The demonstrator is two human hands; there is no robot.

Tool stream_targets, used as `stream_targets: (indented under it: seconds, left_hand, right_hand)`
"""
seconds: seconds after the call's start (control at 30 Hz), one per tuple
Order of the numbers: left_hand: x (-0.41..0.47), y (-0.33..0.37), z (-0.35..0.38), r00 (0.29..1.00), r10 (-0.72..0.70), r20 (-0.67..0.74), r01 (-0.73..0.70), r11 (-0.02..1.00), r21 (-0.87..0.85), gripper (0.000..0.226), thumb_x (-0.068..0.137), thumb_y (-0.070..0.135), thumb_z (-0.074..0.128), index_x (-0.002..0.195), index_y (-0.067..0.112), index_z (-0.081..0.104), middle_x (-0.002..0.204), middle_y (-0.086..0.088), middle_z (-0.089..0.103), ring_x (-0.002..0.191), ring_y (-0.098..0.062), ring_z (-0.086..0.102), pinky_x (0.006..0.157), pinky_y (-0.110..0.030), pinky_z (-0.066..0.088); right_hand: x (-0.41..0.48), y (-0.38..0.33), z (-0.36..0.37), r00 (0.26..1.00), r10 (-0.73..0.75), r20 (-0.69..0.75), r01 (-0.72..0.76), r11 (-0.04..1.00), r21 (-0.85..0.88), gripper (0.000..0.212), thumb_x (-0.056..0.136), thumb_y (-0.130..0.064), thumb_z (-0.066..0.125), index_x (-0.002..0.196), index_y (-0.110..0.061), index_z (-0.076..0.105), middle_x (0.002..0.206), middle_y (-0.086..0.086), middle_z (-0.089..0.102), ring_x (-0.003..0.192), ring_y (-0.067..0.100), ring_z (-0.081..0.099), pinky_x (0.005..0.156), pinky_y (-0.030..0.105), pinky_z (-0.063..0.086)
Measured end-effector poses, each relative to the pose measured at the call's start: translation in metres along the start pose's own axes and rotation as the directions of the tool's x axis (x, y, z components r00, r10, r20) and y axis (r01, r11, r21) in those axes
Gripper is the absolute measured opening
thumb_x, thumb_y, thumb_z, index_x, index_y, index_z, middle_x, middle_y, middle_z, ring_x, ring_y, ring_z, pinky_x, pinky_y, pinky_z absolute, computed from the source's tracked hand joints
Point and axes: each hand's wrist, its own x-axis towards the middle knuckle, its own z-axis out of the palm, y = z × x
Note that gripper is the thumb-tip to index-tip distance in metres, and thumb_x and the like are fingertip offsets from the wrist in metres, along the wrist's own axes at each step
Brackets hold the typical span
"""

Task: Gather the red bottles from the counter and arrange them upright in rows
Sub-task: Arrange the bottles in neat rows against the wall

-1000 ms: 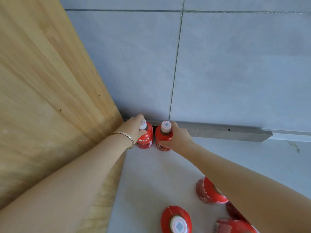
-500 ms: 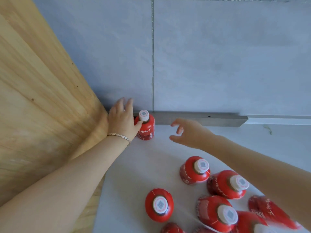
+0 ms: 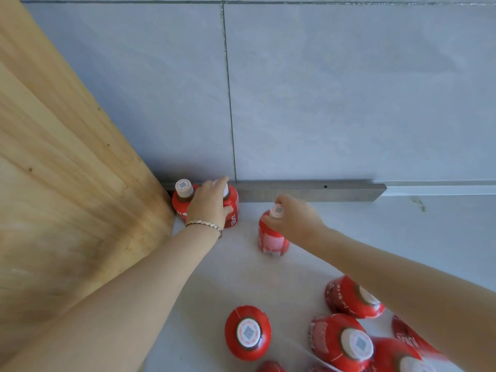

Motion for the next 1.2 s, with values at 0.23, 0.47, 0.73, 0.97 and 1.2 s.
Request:
stream_targets:
  seconds: [0.23, 0.47, 0.73, 0.97, 1.2]
  left_hand:
    - [-0.002, -0.001, 0.006, 0.999, -0.015, -0.052, 0.015, 1.000, -0.008, 0.063, 0.085, 0.011, 0.064, 0.139, 0.019, 0.034, 0.134, -0.013, 0.048, 0.125, -0.029, 0.045, 0.101, -0.038, 0.042]
    - [-0.003, 0.002, 0.009, 0.998, -0.018, -0.066, 0.019, 1.000, 0.017, 0.059, 0.085, 0.007, 0.063, 0.136, 0.017, 0.036, 0.133, -0.017, 0.047, 0.123, -0.033, 0.046, 0.096, -0.042, 0.045]
    - [-0.004, 0.003, 0.014, 0.995, -0.039, -0.094, 0.038, 0.999, -0.012, 0.060, 0.085, 0.004, 0.062, 0.138, 0.017, 0.036, 0.137, -0.017, 0.046, 0.125, -0.035, 0.045, 0.098, -0.046, 0.044]
    - [-0.003, 0.001, 0.015, 0.995, -0.033, -0.096, 0.032, 0.999, -0.009, 0.061, 0.085, 0.006, 0.062, 0.138, 0.017, 0.035, 0.137, -0.017, 0.046, 0.125, -0.033, 0.045, 0.099, -0.043, 0.044]
    - [-0.003, -0.003, 0.018, 0.994, -0.031, -0.104, 0.030, 1.000, -0.009, 0.063, 0.086, 0.007, 0.061, 0.141, 0.020, 0.032, 0.137, -0.014, 0.045, 0.126, -0.030, 0.045, 0.097, -0.040, 0.045]
  right_hand:
    - [0.046, -0.041, 0.020, 0.989, 0.081, -0.125, -0.051, 0.972, 0.228, 0.037, 0.087, -0.035, 0.056, 0.108, -0.005, 0.049, 0.104, 0.014, 0.064, 0.085, 0.030, 0.058, 0.064, 0.031, 0.041]
    - [-0.008, 0.005, -0.023, 0.989, -0.133, 0.065, 0.133, 0.991, 0.000, 0.037, 0.087, -0.027, 0.059, 0.121, -0.015, 0.055, 0.105, 0.005, 0.061, 0.091, 0.020, 0.055, 0.076, 0.024, 0.041]
    - [-0.090, 0.073, -0.059, 0.876, 0.252, 0.412, 0.011, 0.843, -0.538, 0.047, 0.081, -0.033, 0.063, 0.120, -0.013, 0.045, 0.104, 0.006, 0.065, 0.088, 0.022, 0.065, 0.063, 0.023, 0.046]
    - [-0.049, 0.059, -0.044, 0.995, 0.076, 0.059, -0.063, 0.980, -0.186, 0.030, 0.082, -0.020, 0.061, 0.109, -0.010, 0.064, 0.117, 0.012, 0.058, 0.096, 0.024, 0.057, 0.075, 0.026, 0.045]
    - [0.023, 0.018, -0.021, 0.994, -0.103, -0.048, 0.097, 0.990, -0.100, 0.034, 0.087, -0.018, 0.057, 0.120, -0.009, 0.057, 0.124, 0.016, 0.049, 0.106, 0.036, 0.058, 0.087, 0.035, 0.048]
